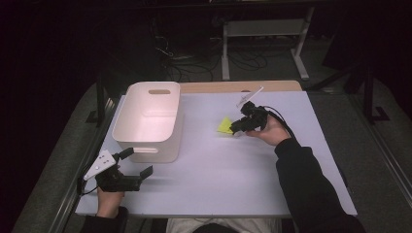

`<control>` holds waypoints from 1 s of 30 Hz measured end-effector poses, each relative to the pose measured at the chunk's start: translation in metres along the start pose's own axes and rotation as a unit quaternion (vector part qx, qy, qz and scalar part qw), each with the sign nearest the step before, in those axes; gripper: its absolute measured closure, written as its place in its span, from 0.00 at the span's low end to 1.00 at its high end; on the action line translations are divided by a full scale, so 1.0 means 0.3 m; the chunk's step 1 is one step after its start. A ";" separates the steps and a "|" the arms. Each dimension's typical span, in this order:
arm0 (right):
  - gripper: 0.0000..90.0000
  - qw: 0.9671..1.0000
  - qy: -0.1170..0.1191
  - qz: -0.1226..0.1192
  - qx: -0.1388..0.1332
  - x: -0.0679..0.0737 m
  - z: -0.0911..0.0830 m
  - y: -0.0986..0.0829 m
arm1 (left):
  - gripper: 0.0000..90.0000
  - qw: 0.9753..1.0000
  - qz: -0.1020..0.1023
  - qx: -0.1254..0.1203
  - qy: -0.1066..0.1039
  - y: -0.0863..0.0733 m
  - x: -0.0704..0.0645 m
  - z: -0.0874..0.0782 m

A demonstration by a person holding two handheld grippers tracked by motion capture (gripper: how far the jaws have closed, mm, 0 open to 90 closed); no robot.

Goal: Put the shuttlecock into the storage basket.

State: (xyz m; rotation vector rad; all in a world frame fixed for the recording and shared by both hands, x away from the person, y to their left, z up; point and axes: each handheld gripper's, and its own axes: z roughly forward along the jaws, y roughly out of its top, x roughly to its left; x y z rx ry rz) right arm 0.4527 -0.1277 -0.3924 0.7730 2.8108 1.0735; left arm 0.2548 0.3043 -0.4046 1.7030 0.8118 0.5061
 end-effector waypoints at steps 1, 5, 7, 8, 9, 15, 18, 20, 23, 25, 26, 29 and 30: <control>0.68 1.000 0.000 0.000 0.002 -0.001 -0.003 0.001 | 0.00 1.000 0.000 0.000 -0.001 0.000 0.000 0.000; 0.47 1.000 -0.003 0.006 0.007 -0.005 -0.014 0.005 | 0.00 1.000 -0.001 0.000 -0.002 0.000 -0.001 0.000; 0.33 1.000 0.002 0.014 0.007 -0.011 -0.014 0.005 | 0.00 1.000 -0.001 0.000 -0.002 0.000 0.000 0.000; 0.26 1.000 0.003 0.016 0.010 -0.012 -0.013 0.004 | 0.00 1.000 -0.001 0.000 -0.002 0.000 -0.001 0.000; 0.22 1.000 0.003 0.015 0.011 -0.014 -0.012 0.003 | 0.00 1.000 -0.001 0.000 -0.003 0.000 -0.001 0.000; 0.10 1.000 0.011 0.012 0.011 -0.024 -0.016 0.005 | 0.00 1.000 -0.001 0.000 -0.004 0.000 -0.001 0.000; 0.00 1.000 -0.001 0.018 0.012 -0.030 -0.018 0.016 | 0.00 1.000 -0.001 0.000 -0.004 0.000 -0.001 -0.001; 0.00 1.000 -0.004 0.016 0.014 -0.036 -0.020 0.023 | 0.00 1.000 -0.001 -0.001 -0.004 0.000 -0.001 -0.001; 0.00 1.000 -0.007 0.018 0.014 -0.043 -0.025 0.031 | 0.00 1.000 -0.001 -0.001 -0.003 0.000 -0.001 -0.001; 0.00 1.000 -0.009 0.015 0.011 -0.047 -0.027 0.034 | 0.00 1.000 -0.001 -0.001 -0.003 0.000 -0.001 -0.001; 0.00 1.000 -0.010 0.014 0.010 -0.049 -0.027 0.036 | 0.00 1.000 -0.001 -0.001 -0.003 0.000 -0.001 -0.001; 0.00 1.000 -0.013 0.012 0.006 -0.056 -0.023 0.038 | 0.00 1.000 0.000 -0.002 -0.002 0.000 -0.001 -0.002; 0.00 1.000 -0.011 0.014 0.006 -0.059 -0.019 0.039 | 0.00 1.000 0.000 -0.001 -0.002 0.000 0.000 -0.002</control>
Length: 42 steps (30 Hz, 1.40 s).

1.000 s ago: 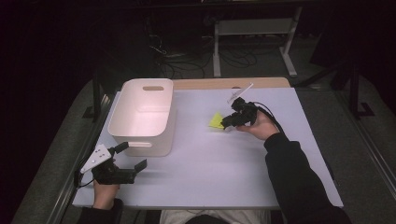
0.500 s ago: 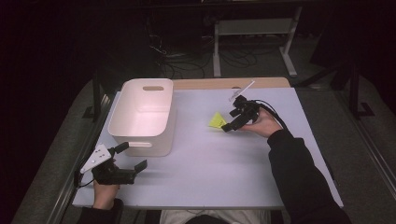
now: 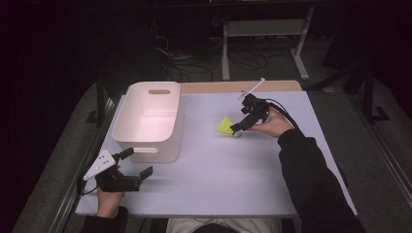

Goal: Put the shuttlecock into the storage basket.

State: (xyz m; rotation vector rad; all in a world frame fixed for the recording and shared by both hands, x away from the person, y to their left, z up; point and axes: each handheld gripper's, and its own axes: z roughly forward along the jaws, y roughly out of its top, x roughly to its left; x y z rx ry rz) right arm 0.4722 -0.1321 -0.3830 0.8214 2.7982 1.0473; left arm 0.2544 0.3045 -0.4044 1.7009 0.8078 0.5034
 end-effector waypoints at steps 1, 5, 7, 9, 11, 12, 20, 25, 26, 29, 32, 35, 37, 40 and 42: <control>0.00 1.000 0.001 0.000 0.001 -0.003 0.004 0.000 | 0.00 1.000 0.000 0.000 0.000 0.000 0.000 0.000; 0.00 1.000 0.001 0.000 0.002 -0.017 0.020 -0.004 | 0.00 1.000 0.000 0.001 0.000 0.000 0.000 0.000; 0.00 1.000 0.000 0.002 0.006 -0.021 0.029 -0.007 | 0.00 1.000 -0.001 0.001 0.000 0.000 0.000 0.000; 0.00 1.000 -0.001 0.003 0.010 -0.025 0.037 -0.011 | 0.00 1.000 0.000 0.001 0.000 0.000 0.000 0.000; 0.00 1.000 -0.006 0.003 0.013 -0.028 0.045 -0.015 | 0.00 1.000 0.000 0.000 0.000 0.000 0.000 0.000; 0.00 1.000 -0.007 0.002 0.013 -0.031 0.050 -0.017 | 0.00 1.000 0.000 0.001 0.000 0.000 0.000 0.000; 0.00 0.999 -0.009 0.015 0.037 -0.054 0.091 -0.034 | 0.00 1.000 0.000 0.001 -0.001 0.000 -0.001 0.000; 0.02 0.999 -0.009 0.015 0.046 -0.064 0.115 -0.042 | 0.00 1.000 0.000 0.000 -0.001 -0.001 -0.001 0.000; 0.03 0.999 -0.004 0.014 0.048 -0.065 0.118 -0.044 | 0.00 1.000 0.000 0.001 -0.001 -0.001 -0.001 -0.001; 0.05 0.998 -0.001 0.013 0.056 -0.066 0.129 -0.047 | 0.00 1.000 0.000 0.001 -0.001 -0.001 -0.001 -0.001; 0.11 0.998 0.006 0.012 0.064 -0.064 0.137 -0.051 | 0.00 1.000 0.002 0.000 0.002 -0.002 -0.001 -0.001; 0.16 0.997 0.012 0.004 0.077 -0.056 0.149 -0.055 | 0.00 1.000 0.003 0.001 0.002 -0.002 -0.002 -0.002; 0.21 0.996 0.017 0.001 0.086 -0.051 0.158 -0.058 | 0.00 1.000 0.003 0.001 0.002 -0.002 -0.002 -0.002; 0.31 0.996 0.022 -0.005 0.090 -0.046 0.164 -0.058 | 0.00 1.000 0.003 0.000 0.002 -0.002 -0.002 -0.003; 0.38 0.996 0.021 -0.011 0.089 -0.043 0.165 -0.055 | 0.00 1.000 0.003 0.001 0.002 -0.003 -0.002 -0.003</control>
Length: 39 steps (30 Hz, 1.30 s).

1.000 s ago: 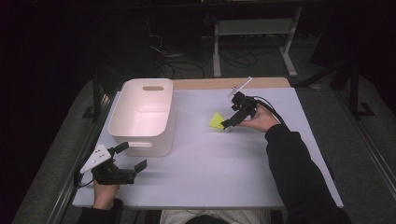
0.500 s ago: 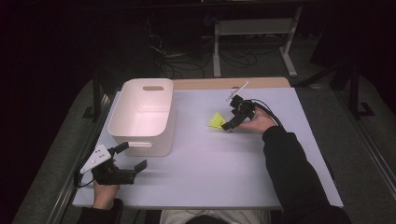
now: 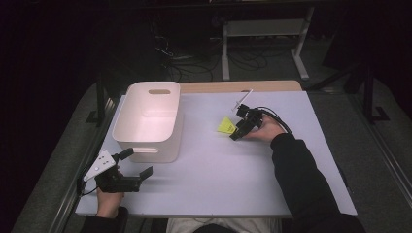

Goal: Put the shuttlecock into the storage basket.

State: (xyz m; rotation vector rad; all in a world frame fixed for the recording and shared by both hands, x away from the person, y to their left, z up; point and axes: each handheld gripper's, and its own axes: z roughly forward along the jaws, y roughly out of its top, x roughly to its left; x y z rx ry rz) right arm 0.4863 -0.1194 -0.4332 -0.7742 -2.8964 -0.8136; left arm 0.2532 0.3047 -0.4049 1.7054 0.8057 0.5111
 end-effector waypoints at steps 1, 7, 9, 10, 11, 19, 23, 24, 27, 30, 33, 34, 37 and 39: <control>0.42 1.000 0.002 0.000 0.000 0.003 0.000 0.001 | 0.00 1.000 0.000 0.000 0.000 0.000 0.000 0.000; 0.59 1.000 0.004 -0.005 -0.001 0.005 -0.003 0.004 | 0.00 1.000 0.000 0.000 0.000 0.000 0.000 0.000; 0.65 1.000 0.003 -0.003 0.000 0.003 -0.003 0.003 | 0.00 1.000 0.000 0.000 -0.001 0.000 0.000 0.000; 0.69 1.000 0.004 0.000 0.000 0.001 -0.002 0.001 | 0.00 1.000 0.000 0.000 -0.001 0.000 -0.001 0.000; 0.69 1.000 0.003 0.000 -0.001 0.001 -0.002 0.000 | 0.00 1.000 0.000 0.000 -0.001 0.000 -0.001 0.000; 0.70 1.000 -0.002 0.000 -0.005 0.005 -0.013 0.000 | 0.00 1.000 0.000 0.000 -0.001 0.000 -0.001 0.000; 0.70 1.000 -0.005 0.001 -0.009 0.012 -0.030 0.004 | 0.00 1.000 0.001 0.000 -0.001 0.000 -0.001 -0.001; 0.70 1.000 -0.007 0.000 -0.010 0.013 -0.035 0.005 | 0.00 1.000 0.001 0.000 -0.001 -0.001 -0.001 0.000; 0.70 1.000 -0.010 0.002 -0.012 0.021 -0.050 0.008 | 0.00 1.000 0.001 0.000 -0.001 0.000 -0.001 -0.001; 0.70 1.000 -0.012 -0.002 -0.017 0.031 -0.066 0.011 | 0.00 1.000 0.000 -0.001 0.000 0.000 -0.001 -0.001; 0.70 1.000 -0.011 0.001 -0.023 0.040 -0.080 0.011 | 0.00 1.000 0.000 -0.001 -0.001 0.001 0.000 0.000; 0.70 1.000 -0.011 0.001 -0.028 0.042 -0.085 0.011 | 0.00 1.000 -0.001 -0.001 -0.001 0.001 0.000 0.000; 0.70 0.999 -0.011 0.001 -0.034 0.055 -0.098 0.012 | 0.00 1.000 -0.001 -0.002 -0.001 0.002 0.001 0.000; 0.70 0.999 -0.013 -0.004 -0.037 0.069 -0.106 0.014 | 0.00 1.000 0.000 -0.003 0.002 0.001 0.001 0.001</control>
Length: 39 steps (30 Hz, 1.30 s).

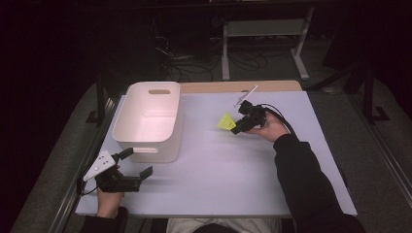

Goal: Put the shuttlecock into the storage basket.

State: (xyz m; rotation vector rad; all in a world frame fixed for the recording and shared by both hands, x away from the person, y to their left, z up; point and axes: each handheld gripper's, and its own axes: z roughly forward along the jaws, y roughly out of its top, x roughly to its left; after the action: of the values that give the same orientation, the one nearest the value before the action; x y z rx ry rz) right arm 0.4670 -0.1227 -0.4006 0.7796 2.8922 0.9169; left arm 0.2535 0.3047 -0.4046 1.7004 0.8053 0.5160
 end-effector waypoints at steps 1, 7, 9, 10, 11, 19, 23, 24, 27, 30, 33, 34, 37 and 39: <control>0.70 1.000 0.000 -0.003 -0.002 0.007 -0.004 0.001 | 0.00 1.000 -0.001 0.000 0.001 0.000 0.000 0.000; 0.70 1.000 0.000 -0.010 -0.012 0.029 -0.025 0.010 | 0.00 1.000 -0.004 -0.001 0.002 0.001 0.000 0.000; 0.70 1.000 0.000 -0.010 -0.017 0.035 -0.038 0.016 | 0.00 1.000 -0.004 -0.001 0.004 0.000 0.001 0.000; 0.70 1.000 0.001 -0.011 -0.019 0.039 -0.044 0.019 | 0.00 1.000 -0.004 -0.001 0.004 0.000 0.000 0.000; 0.70 1.000 0.001 -0.013 -0.019 0.043 -0.051 0.023 | 0.00 1.000 -0.004 -0.001 0.004 0.000 0.000 0.000; 0.70 0.999 0.004 -0.031 -0.038 0.076 -0.108 0.071 | 0.00 1.000 -0.004 -0.002 0.004 0.000 0.001 0.000; 0.70 0.998 0.003 -0.038 -0.043 0.091 -0.132 0.093 | 0.00 1.000 -0.005 -0.002 0.004 0.000 0.001 -0.001; 0.70 0.998 0.002 -0.040 -0.043 0.095 -0.138 0.098 | 0.00 1.000 -0.005 -0.002 0.003 0.000 0.001 -0.001; 0.70 0.998 0.002 -0.042 -0.048 0.107 -0.156 0.114 | 0.00 1.000 -0.005 -0.002 0.002 0.000 0.001 0.000; 0.70 0.998 0.002 -0.044 -0.051 0.115 -0.172 0.128 | 0.00 1.000 -0.003 -0.002 -0.003 0.000 0.000 0.000; 0.70 0.997 0.003 -0.046 -0.058 0.120 -0.189 0.142 | 0.00 1.000 -0.004 -0.002 -0.004 0.000 0.001 0.001; 0.70 0.997 0.004 -0.046 -0.062 0.122 -0.194 0.147 | 0.00 1.000 -0.004 -0.002 -0.004 0.000 0.001 0.001; 0.70 0.997 0.004 -0.048 -0.065 0.126 -0.205 0.163 | 0.00 1.000 -0.003 -0.003 -0.006 0.000 0.001 0.001; 0.70 0.996 0.004 -0.049 -0.067 0.129 -0.207 0.173 | 0.00 1.000 -0.003 -0.003 -0.006 0.000 0.001 0.002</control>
State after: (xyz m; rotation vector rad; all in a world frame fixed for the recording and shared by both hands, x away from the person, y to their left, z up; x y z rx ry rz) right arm 0.4473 -0.1015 -0.3156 0.6185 2.8099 1.0916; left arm 0.2541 0.3046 -0.4047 1.6938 0.8004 0.5029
